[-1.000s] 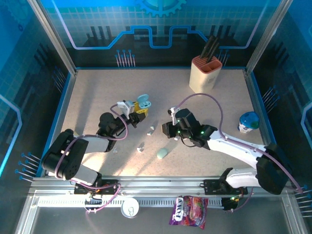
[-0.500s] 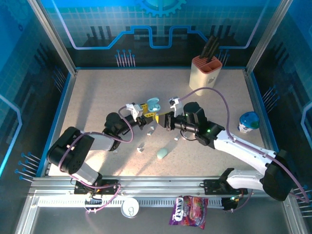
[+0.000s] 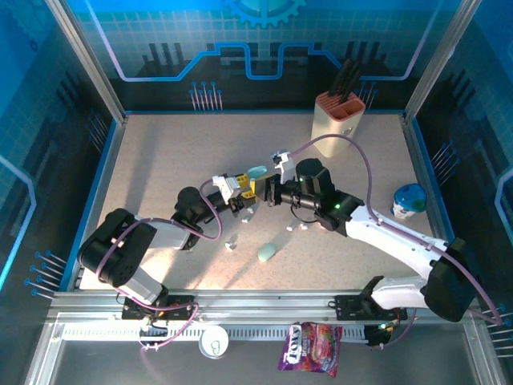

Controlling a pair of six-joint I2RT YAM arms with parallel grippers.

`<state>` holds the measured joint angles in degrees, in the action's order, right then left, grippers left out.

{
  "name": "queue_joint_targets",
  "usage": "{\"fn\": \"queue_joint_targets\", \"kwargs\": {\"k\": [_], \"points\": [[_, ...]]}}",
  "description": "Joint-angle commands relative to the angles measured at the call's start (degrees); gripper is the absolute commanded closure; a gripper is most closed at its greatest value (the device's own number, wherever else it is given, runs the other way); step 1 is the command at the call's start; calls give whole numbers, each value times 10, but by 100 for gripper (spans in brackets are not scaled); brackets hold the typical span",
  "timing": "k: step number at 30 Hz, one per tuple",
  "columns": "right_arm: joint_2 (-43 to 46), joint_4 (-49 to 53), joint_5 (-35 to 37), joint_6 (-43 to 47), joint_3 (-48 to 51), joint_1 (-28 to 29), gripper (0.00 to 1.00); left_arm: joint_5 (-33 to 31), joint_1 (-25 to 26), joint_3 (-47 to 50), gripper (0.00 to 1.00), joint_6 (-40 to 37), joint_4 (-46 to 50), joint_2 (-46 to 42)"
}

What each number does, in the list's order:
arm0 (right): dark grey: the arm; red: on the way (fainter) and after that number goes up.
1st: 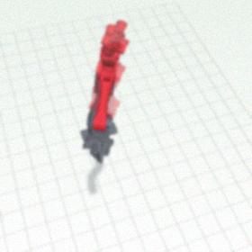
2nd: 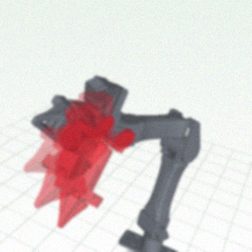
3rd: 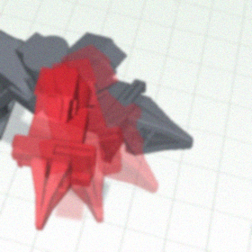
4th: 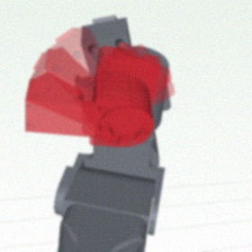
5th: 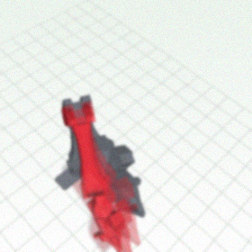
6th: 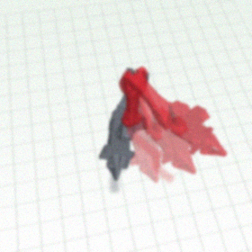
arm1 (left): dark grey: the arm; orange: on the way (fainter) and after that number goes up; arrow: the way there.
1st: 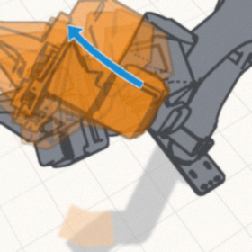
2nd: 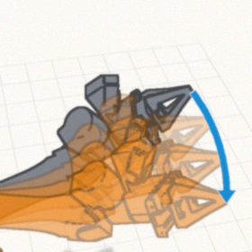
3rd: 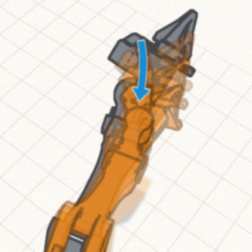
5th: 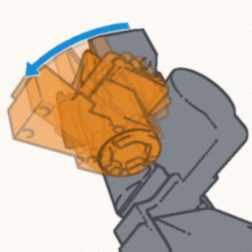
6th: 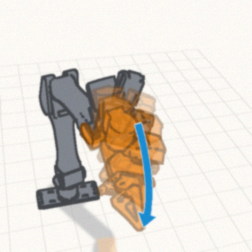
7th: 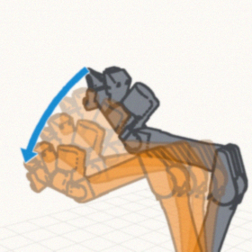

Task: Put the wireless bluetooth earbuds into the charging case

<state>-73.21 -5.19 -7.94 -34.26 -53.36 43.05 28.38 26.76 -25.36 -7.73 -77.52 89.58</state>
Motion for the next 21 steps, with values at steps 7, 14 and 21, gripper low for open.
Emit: {"fn": "queue_joint_targets", "kwargs": {"k": [7, 14, 21], "points": [[-10, 23, 23, 12, -14, -6, 82, 21, 6, 6, 73, -17, -27, -16], [-12, 6, 24, 3, -7, -6, 82, 29, 7, 9, 73, -21, -28, -15], [-14, 6, 30, 1, -7, -6, 82, 29, 8, 9, 73, -23, -28, -16]]}}
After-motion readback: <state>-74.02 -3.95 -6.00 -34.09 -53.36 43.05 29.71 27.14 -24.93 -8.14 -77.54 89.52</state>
